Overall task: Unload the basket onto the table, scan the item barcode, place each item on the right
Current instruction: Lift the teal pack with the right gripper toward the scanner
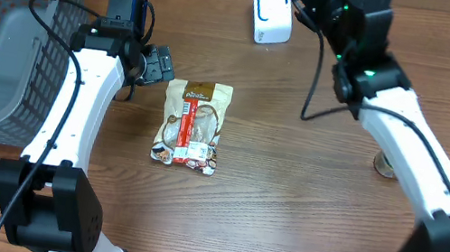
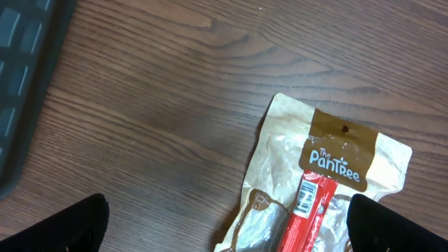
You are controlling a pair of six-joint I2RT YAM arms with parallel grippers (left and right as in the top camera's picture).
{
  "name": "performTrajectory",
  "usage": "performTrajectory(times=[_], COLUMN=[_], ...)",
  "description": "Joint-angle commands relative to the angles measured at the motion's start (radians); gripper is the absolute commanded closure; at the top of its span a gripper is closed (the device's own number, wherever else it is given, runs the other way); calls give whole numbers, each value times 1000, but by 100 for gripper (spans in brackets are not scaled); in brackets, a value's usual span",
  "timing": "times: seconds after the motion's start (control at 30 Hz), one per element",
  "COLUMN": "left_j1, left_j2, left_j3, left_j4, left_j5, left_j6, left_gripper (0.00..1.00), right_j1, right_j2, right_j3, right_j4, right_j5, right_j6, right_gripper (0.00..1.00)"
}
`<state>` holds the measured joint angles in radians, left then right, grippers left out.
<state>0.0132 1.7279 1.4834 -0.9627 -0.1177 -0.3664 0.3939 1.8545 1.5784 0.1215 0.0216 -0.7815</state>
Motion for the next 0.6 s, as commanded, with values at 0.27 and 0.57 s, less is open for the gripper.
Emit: performTrajectory(times=[0.27,0.57], left_j1=[0,-1], left_j2=[0,0], left_j3=[11,11], left_j4=[-1,-1], left_j5=[-16,-16], left_j6=[8,8], left_gripper=[0,0], right_j1=[12,40], right_j2=[224,370], right_j3=[23,23], right_j4=[302,535], right_j5=[103,146], right_j6=[-47,-110], right_gripper=[96,96])
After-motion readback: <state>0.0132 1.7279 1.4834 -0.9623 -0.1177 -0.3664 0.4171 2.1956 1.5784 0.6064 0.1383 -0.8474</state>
